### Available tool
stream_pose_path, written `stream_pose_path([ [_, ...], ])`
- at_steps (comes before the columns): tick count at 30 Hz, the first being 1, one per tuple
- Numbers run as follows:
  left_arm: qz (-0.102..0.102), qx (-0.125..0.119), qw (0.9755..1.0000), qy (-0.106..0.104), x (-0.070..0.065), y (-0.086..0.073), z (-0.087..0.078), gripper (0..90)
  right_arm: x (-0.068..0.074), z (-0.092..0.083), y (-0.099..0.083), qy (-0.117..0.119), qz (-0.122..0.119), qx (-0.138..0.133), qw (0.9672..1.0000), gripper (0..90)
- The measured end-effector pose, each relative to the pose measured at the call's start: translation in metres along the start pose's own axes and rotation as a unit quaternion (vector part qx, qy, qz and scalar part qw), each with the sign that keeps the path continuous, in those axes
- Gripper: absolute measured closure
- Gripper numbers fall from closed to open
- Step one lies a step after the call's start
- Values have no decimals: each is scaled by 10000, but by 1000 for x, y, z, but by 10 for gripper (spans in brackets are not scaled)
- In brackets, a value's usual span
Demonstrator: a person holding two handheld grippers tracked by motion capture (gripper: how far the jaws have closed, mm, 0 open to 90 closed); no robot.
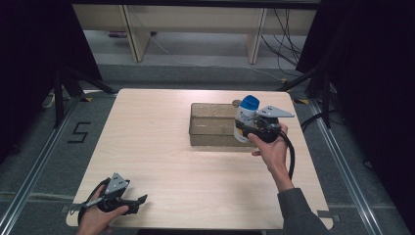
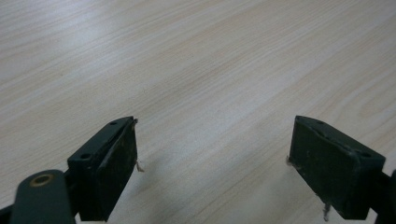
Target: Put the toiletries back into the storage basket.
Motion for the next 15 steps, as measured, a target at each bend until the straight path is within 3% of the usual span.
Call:
stream_pose_path([
  [2, -9, -33, 10000, 14, 0, 0, 0, 147, -3, 0, 1, -32, -65, -26, 10000, 546],
  [3, -241, -202, 9995, -43, -4, 2, 2, 148, -6, -1, 1, -60, 18, 31, 10000, 546],
  [4, -241, -202, 9995, -43, -4, 2, 2, 148, -7, 0, 2, -83, 49, -58, 9999, 546],
  [8, -84, -116, 9999, 15, -1, 1, 1, 148, -10, -2, 3, -96, 145, 0, 9998, 546],
  [9, 6, 9, 10000, -19, 0, 0, 0, 148, -14, -2, 4, -129, 118, 31, 9998, 547],
  [10, -224, -210, 9995, -43, -4, 2, 2, 148, -16, -2, 4, -148, 68, 13, 9999, 547],
  [11, -116, -128, 9998, -28, -2, 1, 1, 147, -17, -2, 4, -150, 117, 17, 9998, 547],
  [13, -100, -101, 9999, -25, -2, 1, 1, 148, -22, -1, 4, -165, 208, 0, 9996, 548],
  [15, -262, -259, 9993, -37, -4, 2, 3, 147, -26, 0, 4, -278, 206, -8, 9994, 547],
])
Point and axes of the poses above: each handheld gripper's, and its own axes: z roughly forward along the jaws, y roughly out of its top, x roughly to its left, the point moved 5 cm from there along z, roughly forward along the jaws, and after that the axes turned 1 degree about x, right-handed, at the moved point
